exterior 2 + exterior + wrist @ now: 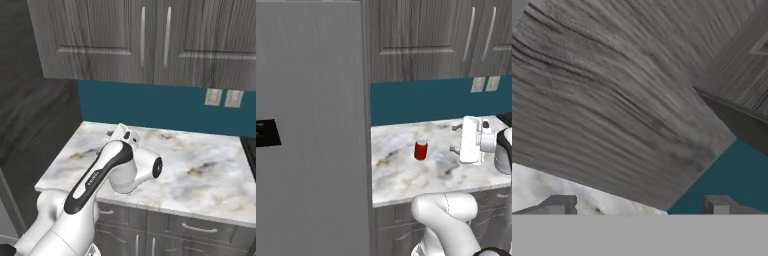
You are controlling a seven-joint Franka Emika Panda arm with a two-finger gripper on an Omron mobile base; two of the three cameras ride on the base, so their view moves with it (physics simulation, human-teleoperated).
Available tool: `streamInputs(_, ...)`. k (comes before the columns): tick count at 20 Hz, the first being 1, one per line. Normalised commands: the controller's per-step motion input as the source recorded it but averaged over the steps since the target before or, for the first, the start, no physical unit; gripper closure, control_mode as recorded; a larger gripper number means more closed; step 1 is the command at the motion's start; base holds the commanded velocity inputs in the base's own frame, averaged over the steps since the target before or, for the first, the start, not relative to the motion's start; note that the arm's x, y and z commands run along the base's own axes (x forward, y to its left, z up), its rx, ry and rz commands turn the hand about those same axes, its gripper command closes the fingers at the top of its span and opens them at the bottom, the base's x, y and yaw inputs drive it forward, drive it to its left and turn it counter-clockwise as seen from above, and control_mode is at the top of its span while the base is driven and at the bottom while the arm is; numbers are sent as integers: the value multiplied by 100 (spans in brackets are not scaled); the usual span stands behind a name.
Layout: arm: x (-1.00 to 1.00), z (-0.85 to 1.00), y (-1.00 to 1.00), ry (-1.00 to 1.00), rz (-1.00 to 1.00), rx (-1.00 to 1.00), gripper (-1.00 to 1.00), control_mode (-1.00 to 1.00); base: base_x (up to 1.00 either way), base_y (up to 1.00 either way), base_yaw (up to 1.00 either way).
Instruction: Move the drinks to the dining counter.
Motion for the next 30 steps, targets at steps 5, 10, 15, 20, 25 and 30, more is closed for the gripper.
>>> streamInputs(5,0,0,0,0,0,0,-100,100,45,21,32)
streamInputs(10,0,0,0,0,0,0,-100,100,40,4,26)
streamInputs(15,0,0,0,0,0,0,-100,100,6,0,7)
streamInputs(20,0,0,0,0,0,0,-100,100,0,0,0)
streamInputs(25,0,0,0,0,0,0,-100,100,0,0,0)
streamInputs(30,14,-16,-1,8,0,0,-100,-100,0,0,0)
